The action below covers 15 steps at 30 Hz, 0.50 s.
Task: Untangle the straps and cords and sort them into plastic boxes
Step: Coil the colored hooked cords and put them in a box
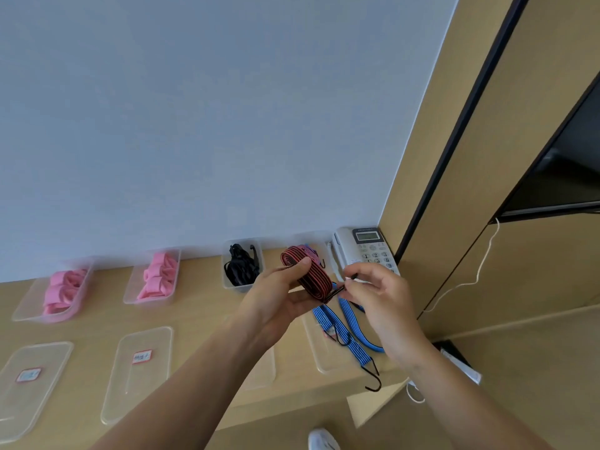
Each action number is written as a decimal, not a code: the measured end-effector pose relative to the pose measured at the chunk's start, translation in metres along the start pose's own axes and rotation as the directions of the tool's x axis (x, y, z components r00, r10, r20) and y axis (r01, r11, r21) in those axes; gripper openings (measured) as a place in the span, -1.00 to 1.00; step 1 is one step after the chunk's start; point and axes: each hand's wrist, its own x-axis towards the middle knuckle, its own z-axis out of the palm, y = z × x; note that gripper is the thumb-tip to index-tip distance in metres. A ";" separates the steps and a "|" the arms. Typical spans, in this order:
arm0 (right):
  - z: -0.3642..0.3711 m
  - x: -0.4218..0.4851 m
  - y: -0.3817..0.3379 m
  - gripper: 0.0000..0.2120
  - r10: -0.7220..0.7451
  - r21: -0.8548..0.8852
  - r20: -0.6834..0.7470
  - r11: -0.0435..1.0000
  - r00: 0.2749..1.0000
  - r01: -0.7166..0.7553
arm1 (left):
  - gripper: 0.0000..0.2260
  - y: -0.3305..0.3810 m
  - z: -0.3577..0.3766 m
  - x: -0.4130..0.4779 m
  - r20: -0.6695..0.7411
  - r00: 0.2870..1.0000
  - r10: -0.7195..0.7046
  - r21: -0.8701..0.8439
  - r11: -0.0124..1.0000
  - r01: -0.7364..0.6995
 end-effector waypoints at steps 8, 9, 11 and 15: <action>0.011 0.063 0.022 -0.86 0.331 0.075 0.019 0.940 0.943 -0.331 | -0.85 0.015 0.004 0.053 -0.011 0.997 0.074 -0.086 0.994 -0.074; 0.014 0.070 0.022 -0.87 0.357 0.125 0.058 0.924 0.932 -0.361 | -0.86 0.016 0.007 0.060 -0.005 0.997 0.078 -0.075 0.994 -0.078; 0.017 0.086 0.020 -0.87 0.417 0.274 0.177 0.849 0.892 -0.451 | -0.81 0.018 0.013 0.074 0.002 0.996 0.087 -0.048 0.995 -0.087; 0.014 0.117 0.018 -0.58 0.439 0.491 0.440 0.612 0.783 -0.620 | -0.74 0.016 0.017 0.099 -0.001 0.996 0.087 0.039 0.995 -0.087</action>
